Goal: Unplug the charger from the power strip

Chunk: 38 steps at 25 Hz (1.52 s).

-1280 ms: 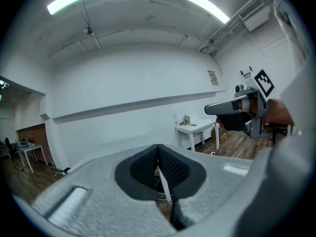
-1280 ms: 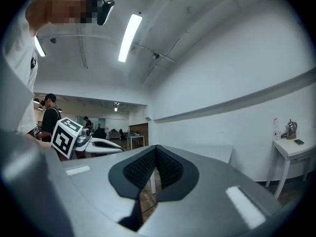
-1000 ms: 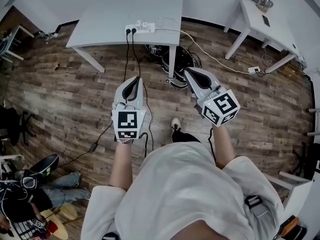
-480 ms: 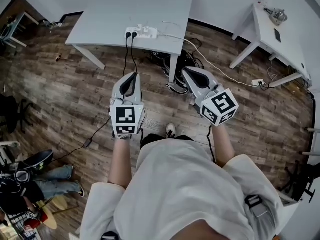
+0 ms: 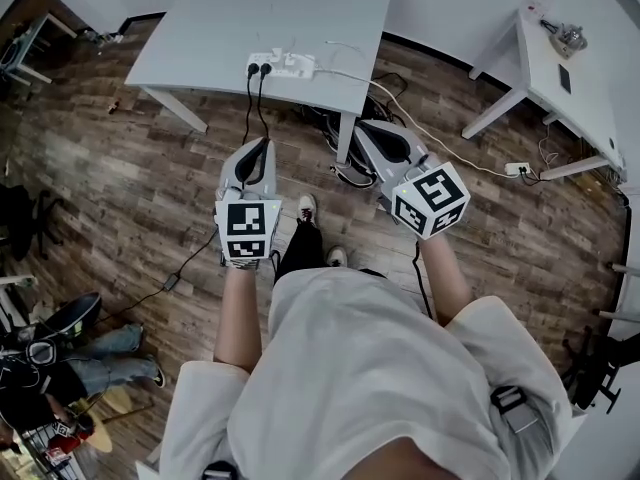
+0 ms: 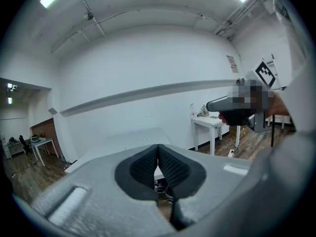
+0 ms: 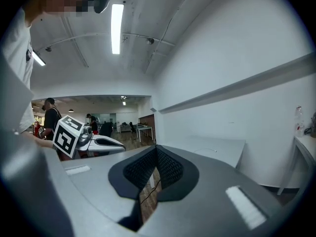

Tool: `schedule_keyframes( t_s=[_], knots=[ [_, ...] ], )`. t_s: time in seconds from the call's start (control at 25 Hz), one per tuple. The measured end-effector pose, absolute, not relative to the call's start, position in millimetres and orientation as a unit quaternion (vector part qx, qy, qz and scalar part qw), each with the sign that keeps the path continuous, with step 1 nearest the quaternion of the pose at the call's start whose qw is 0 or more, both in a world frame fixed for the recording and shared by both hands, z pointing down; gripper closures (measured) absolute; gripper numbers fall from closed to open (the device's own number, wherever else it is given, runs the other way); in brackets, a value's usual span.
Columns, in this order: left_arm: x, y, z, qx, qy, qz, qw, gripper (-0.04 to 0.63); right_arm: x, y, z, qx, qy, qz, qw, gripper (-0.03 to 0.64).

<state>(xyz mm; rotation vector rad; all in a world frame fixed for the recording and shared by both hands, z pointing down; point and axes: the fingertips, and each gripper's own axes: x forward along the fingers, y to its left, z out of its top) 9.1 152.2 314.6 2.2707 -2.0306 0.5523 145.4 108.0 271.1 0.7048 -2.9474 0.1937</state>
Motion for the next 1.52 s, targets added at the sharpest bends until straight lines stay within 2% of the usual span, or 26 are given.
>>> schedule_keyframes(
  t_s=[0.28,0.44,0.68,1.0,1.44,1.52],
  knots=[
    [-20.0,96.2,338.8,0.735,-0.654,0.177,0.035,0.584,112.6,67.5,292.6,0.255,-0.964,0.054,0.061,0.615],
    [-40.6,55.7,354.2,0.740,-0.645,0.186,0.043,0.548,88.8,35.0,302.5,0.296,-0.953,0.010,0.063,0.615],
    [-75.1,-8.9,375.1,0.743,-0.639,0.191,0.056,0.548,34.7,-13.7,349.6,0.247,-0.965,0.033,0.081,0.615],
    [-117.4,-76.0,421.3,0.743,-0.631,0.201,0.101,0.548,-6.9,-74.0,406.9,0.281,-0.953,0.049,0.103,0.615],
    [-131.9,-135.6,491.2,0.757,-0.594,0.212,0.170,0.521,-34.6,-115.5,494.7,0.334,-0.925,0.096,0.153,0.615],
    [-131.2,-141.7,500.4,0.761,-0.585,0.218,0.178,0.498,-39.9,-122.5,508.9,0.334,-0.922,0.109,0.163,0.615]
  ],
)
